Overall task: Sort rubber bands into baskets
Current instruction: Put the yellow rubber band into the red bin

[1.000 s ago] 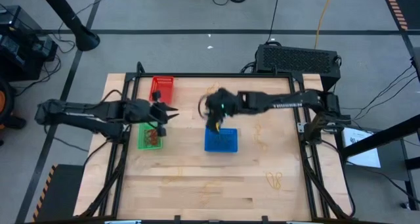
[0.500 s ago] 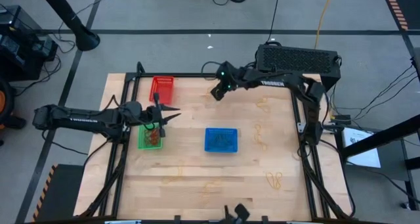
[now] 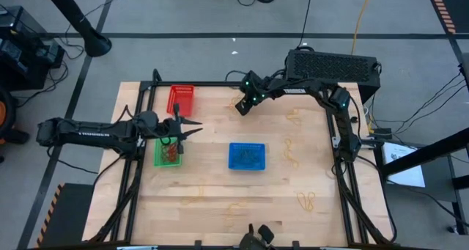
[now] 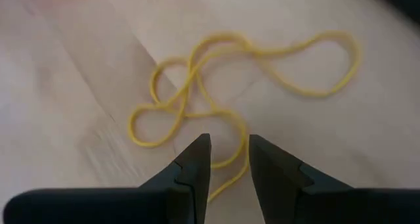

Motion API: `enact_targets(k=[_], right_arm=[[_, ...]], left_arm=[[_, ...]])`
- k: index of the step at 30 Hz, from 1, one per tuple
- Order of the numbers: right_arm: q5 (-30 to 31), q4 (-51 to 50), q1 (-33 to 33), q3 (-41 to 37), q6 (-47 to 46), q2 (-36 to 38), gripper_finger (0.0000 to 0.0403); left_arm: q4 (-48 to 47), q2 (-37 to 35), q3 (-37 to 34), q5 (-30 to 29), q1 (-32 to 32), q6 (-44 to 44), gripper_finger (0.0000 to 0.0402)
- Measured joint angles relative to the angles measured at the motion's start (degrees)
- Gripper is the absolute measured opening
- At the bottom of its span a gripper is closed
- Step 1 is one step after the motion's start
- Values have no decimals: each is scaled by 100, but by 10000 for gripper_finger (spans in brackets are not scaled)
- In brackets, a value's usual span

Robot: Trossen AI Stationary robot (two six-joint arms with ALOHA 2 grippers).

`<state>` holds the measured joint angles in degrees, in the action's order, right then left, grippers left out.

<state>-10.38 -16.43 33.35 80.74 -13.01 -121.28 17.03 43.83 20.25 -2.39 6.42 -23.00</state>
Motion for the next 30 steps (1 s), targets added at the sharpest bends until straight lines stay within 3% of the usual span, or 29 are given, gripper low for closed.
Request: enact_targets(k=[6, 12, 19, 24, 30], right_arm=[[730, -34, -191, 42, 21, -28, 97], [767, -555, -268, 54, 27, -23, 86], [754, -809, -357, 80, 24, -185, 8], [822, -809, -534, 45, 128, 6, 2], [652, -840, -835, 11, 308, 753, 1]], left_arm=[[10, 2, 0, 32, -4, 13, 88], [91, 2, 0, 31, -4, 12, 88], [301, 2, 0, 92, -4, -9, 88], [429, 2, 0, 111, -4, -27, 88], [308, 7, 0, 254, 6, -241, 88]])
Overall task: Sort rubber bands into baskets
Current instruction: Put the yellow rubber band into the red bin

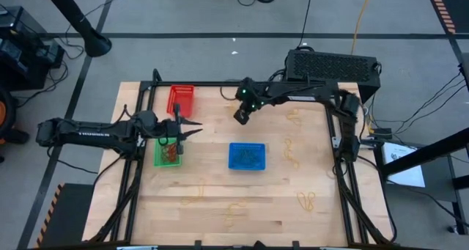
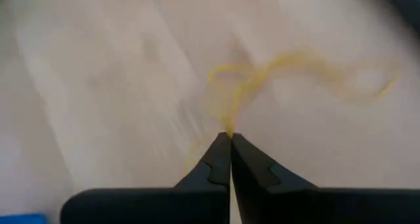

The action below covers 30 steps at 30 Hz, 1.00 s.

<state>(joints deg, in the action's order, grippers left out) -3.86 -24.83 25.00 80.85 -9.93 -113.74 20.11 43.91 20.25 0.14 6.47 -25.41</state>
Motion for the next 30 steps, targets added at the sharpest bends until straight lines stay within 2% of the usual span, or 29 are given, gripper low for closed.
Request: enact_targets(k=[6, 10, 14, 20, 26, 30], right_arm=[[220, 157, -412, 21, 136, 788, 0], [212, 442, -755, 25, 234, 1212, 0], [225, 583, -1127, 23, 251, 1310, 0], [236, 648, -1523, 23, 217, 1317, 0], [221, 652, -1836, 23, 170, 1319, 0], [267, 655, -1911, 23, 163, 1321, 0]], left_arm=[[44, 327, 0, 1399, 200, -168, 88], [438, 858, 0, 1469, 464, -112, 88], [1305, 1605, 0, 1541, 751, 371, 88], [2725, 2385, 0, 2433, 1162, 1538, 88], [3129, 2810, 0, 2455, 1209, 1955, 93], [3605, 3089, 2, 2452, 1177, 2337, 121]])
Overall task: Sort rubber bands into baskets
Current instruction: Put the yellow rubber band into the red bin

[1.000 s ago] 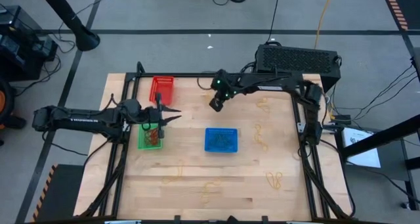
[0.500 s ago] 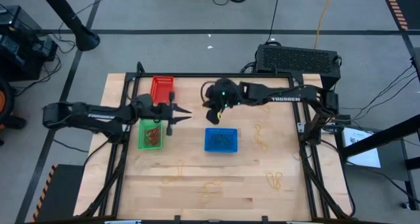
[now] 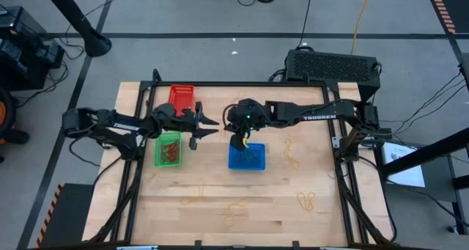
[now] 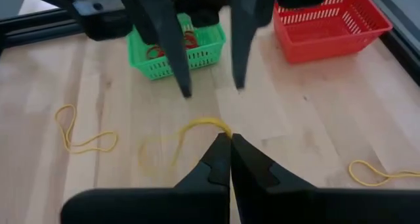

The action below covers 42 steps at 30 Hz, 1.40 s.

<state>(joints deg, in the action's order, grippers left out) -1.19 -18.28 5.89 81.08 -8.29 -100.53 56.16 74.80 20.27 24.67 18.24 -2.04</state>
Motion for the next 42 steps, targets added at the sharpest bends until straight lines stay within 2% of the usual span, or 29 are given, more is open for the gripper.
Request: enact_targets(k=[7, 11, 16, 24, 26, 29, 36, 42], right_arm=[[133, -2, -30, 0, 0, 0, 0], [152, 2, -22, 0, 2, 0, 0], [149, 89, -24, 0, 17, 2, 0], [146, 98, -23, 2, 17, 2, 0], [145, 81, -24, 2, 20, 2, 0], [144, 74, -24, 2, 20, 2, 0], [135, 64, -29, 2, 160, 2, 0], [122, -11, -29, 7, 152, 4, 6]], left_arm=[[16, 253, 24, 374, -3, 331, 201], [25, 334, 108, 209, -14, 544, 235], [-6, 686, 262, -179, -79, 614, 247], [-6, 1106, 562, -191, -146, 425, 245], [-9, 1106, 562, -192, -146, 357, 235], [-9, 1106, 563, -192, -151, 297, 192], [-9, 1106, 564, -197, -151, 120, 20], [-15, 1106, 564, -197, -151, 13, 6]])
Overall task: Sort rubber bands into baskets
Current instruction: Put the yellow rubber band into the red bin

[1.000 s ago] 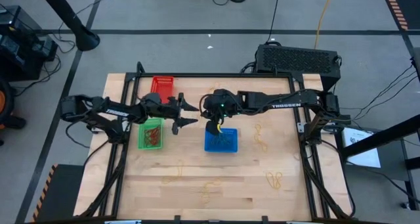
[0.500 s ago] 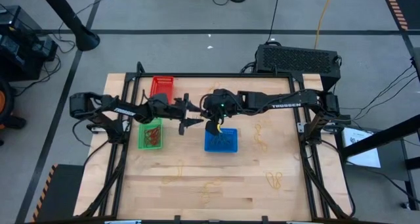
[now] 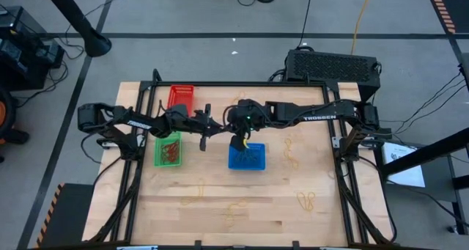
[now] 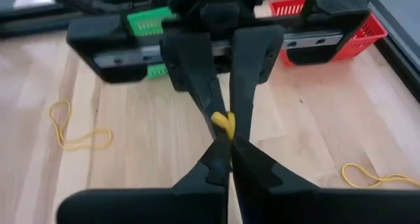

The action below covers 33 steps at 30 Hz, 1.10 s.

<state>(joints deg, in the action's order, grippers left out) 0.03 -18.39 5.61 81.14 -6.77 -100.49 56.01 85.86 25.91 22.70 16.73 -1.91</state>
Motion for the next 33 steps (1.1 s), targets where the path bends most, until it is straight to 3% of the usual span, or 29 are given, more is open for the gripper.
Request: enact_targets(k=[5, 8, 14, 21, 27, 33], right_arm=[[106, -354, 28, 2, 176, 0, 16], [586, -881, 32, 2, 95, 35, 17], [2092, -1717, -4, 0, -266, 50, 17], [2123, -1548, -182, -307, -138, 50, 17], [2114, -730, -251, -1190, -86, 403, 17], [2090, 12, -122, -2234, 46, 1250, 18]], left_arm=[[-271, -103, 0, -261, 78, -17, 4], [-852, -391, 2, -725, 229, -150, 4], [-2343, -1239, 2, -2374, 553, -503, 3], [-3384, -1932, 4, -3751, 1181, -923, 2], [-5285, -1792, 529, -3458, 2273, -297, 1], [-6147, -1429, 855, -3347, 2763, -206, 1]])
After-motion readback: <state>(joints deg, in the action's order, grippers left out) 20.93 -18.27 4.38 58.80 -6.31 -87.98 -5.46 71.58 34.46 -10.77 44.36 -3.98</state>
